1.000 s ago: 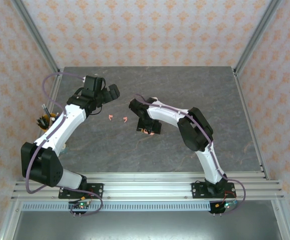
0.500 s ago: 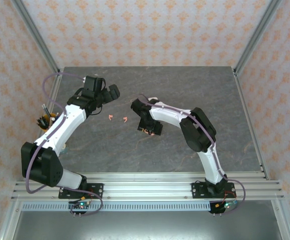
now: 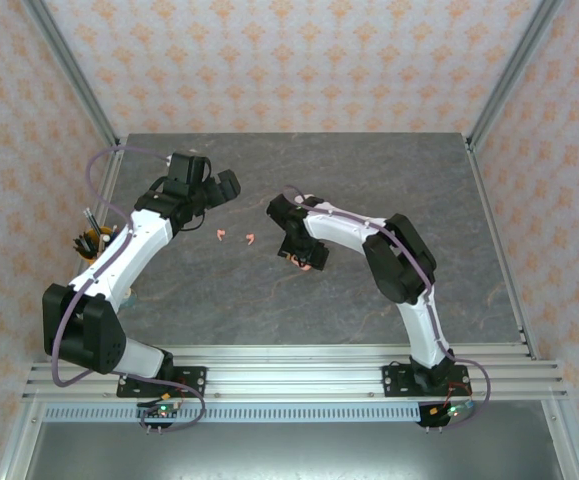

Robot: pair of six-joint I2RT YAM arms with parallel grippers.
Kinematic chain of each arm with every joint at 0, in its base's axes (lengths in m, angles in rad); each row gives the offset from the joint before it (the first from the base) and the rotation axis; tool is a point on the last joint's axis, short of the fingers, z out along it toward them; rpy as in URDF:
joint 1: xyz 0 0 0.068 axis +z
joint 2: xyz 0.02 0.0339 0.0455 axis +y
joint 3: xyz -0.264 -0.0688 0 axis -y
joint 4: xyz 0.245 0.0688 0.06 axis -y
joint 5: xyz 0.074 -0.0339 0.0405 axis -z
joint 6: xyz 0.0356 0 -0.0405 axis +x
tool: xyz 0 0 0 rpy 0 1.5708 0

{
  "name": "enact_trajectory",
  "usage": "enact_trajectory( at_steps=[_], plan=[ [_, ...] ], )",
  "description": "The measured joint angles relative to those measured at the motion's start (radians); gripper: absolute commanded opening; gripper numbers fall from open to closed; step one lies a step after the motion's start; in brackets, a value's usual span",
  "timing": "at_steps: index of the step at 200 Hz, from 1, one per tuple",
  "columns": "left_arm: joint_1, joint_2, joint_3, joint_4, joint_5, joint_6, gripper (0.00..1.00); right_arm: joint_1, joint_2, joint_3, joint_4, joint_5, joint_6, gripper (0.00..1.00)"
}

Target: Insert the wireless bluetooth earbuds into the charging case

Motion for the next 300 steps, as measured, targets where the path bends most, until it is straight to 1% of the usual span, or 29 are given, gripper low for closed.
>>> enact_trajectory(
  at_steps=[52, 126, 190, 241, 268, 300],
  plan=[
    [0.0, 0.0, -0.008, 0.006, 0.004, -0.006, 1.0, -0.023, -0.019, -0.025, 0.022, -0.003, 0.121, 0.75],
    [0.0, 0.016, -0.008, 0.018, 0.004, -0.006, 1.0, -0.038, -0.02, -0.027, 0.028, -0.033, 0.211, 0.75],
    [0.0, 0.021, -0.009, 0.034, 0.004, -0.006, 1.0, -0.046, -0.013, -0.006, 0.016, -0.065, 0.187, 0.74],
    [0.0, 0.021, -0.009, 0.035, 0.004, -0.007, 1.0, -0.037, 0.012, 0.077, 0.02, -0.085, 0.127, 0.74],
    [0.0, 0.023, -0.009, 0.035, 0.004, -0.006, 1.0, -0.029, 0.012, 0.127, -0.008, -0.043, 0.113, 0.78],
    [0.0, 0.025, -0.009, 0.035, 0.004, -0.007, 1.0, -0.027, 0.012, 0.122, -0.052, 0.001, 0.147, 0.81]
  ],
)
